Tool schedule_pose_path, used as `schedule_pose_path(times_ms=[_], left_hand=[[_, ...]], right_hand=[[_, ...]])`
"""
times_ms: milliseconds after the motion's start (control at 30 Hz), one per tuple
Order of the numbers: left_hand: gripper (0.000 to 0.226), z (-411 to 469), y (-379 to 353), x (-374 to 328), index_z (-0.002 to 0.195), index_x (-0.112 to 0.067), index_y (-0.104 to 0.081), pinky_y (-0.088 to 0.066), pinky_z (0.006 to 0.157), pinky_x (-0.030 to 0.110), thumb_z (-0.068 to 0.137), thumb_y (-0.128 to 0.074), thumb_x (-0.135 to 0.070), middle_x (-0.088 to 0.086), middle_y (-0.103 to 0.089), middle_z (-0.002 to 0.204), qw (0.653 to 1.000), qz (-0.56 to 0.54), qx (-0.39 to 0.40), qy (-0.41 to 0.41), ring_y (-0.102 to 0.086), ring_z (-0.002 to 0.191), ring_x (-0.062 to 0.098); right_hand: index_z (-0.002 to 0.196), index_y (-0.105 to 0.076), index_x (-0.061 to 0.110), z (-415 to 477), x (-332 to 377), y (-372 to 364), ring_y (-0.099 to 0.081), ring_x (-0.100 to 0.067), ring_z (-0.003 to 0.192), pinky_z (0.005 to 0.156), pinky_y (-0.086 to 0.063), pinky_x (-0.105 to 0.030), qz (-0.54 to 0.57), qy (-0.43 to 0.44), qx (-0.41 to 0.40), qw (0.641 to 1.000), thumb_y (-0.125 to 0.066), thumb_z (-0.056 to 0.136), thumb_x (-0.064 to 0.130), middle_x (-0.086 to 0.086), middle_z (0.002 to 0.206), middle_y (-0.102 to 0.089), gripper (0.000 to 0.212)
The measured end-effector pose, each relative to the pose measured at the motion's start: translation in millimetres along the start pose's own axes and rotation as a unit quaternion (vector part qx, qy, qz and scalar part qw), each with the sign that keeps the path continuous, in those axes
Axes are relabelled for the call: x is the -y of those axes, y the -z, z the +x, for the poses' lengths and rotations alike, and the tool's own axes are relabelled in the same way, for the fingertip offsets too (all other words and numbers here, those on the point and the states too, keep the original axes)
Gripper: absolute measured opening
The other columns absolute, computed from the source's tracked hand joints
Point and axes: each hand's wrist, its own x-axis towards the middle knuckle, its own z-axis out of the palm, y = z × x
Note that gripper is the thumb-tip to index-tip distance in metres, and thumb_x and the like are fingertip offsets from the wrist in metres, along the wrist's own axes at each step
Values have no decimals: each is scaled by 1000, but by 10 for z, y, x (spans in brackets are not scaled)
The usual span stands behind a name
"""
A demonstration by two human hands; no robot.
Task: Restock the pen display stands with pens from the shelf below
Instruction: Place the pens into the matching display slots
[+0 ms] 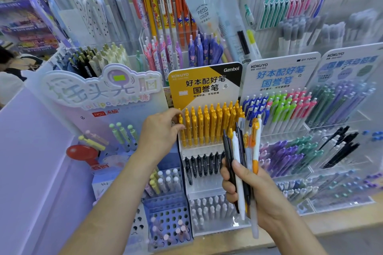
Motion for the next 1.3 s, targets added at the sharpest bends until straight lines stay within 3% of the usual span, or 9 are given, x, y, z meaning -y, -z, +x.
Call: schedule_pose_path(times_ms=[167, 233, 300, 400, 633, 800, 900, 1100, 1300], left_hand=[[42, -79, 54, -60, 122, -19, -60, -41, 78, 28, 83, -74, -26, 1, -68, 105, 999, 34, -10, -17, -59, 90, 19], [34, -233, 130, -238, 117, -23, -62, -39, 71, 18, 85, -71, -31, -6, -65, 98, 999, -16, -46, -25, -54, 80, 7], [25, -421, 188, -474, 103, -29, -66, -42, 64, 12, 82, -68, -43, -13, -65, 83, 988, -150, 28, 12, -55, 69, 1], [34, -585, 206, -657, 92, -31, -69, -54, 67, 26, 65, -73, -52, -8, -69, 74, 935, -308, 145, 102, -61, 66, 4], [19, -629, 257, -614, 83, -18, -68, -57, 73, 29, 72, -82, -14, -1, -73, 70, 914, -341, 140, 172, -70, 70, 13], [17, -575, 382, -486, 84, -12, -70, -56, 66, 23, 74, -76, 0, 3, -74, 70, 900, -401, 13, 168, -71, 65, 15], [21, -546, 441, -372, 82, -17, -71, -57, 69, 19, 74, -76, 2, -2, -74, 71, 912, -379, -16, 156, -71, 68, 11], [35, -739, 120, -179, 82, -38, -69, -50, 79, 8, 75, -78, -5, -18, -71, 77, 962, -235, 54, 126, -67, 78, -4], [29, -819, -141, -24, 105, -15, -73, -42, 79, -1, 78, -76, -4, -21, -64, 84, 977, -179, 79, 86, -60, 81, -17]], right_hand=[[70, -71, 9, -42, -1, -36, -56, -20, 58, 48, -47, -27, -105, 17, -24, 994, -83, 68, 32, -16, 73, -61, 26], [71, -70, 5, -54, 0, -43, -57, -20, 57, 50, -48, -27, -150, 30, -45, 987, -81, 79, 27, -16, 70, -61, 25], [78, -67, -2, -55, -5, -37, -58, -20, 57, 51, -49, -27, -184, 44, -67, 980, -73, 80, 21, -14, 67, -63, 25], [95, -61, -10, -45, -18, -34, -62, -21, 61, 54, -50, -29, -227, 64, -83, 968, -72, 77, 23, -14, 71, -68, 39], [103, -59, -5, -28, -70, -83, -68, -24, 68, 60, -54, -33, -283, 74, -73, 953, -71, 77, 25, -16, 80, -73, 42], [89, -64, -3, 16, -15, 23, -68, -23, 62, 50, -53, -27, -199, 74, -149, 966, -69, 75, 21, -14, 76, -72, 28], [76, -63, 0, 15, 58, 154, -56, -18, 51, 47, -47, -28, -196, 84, -193, 958, -69, 75, 25, -13, 67, -64, 25], [75, -62, 5, 0, 38, 261, -51, -20, 53, 51, -43, -31, -190, 77, -199, 958, -71, 77, 28, -10, 62, -55, 24], [86, -62, 1, 1, -18, 270, -53, -19, 55, 50, -45, -28, -186, 75, -191, 961, -70, 81, 24, -9, 64, -56, 25]])
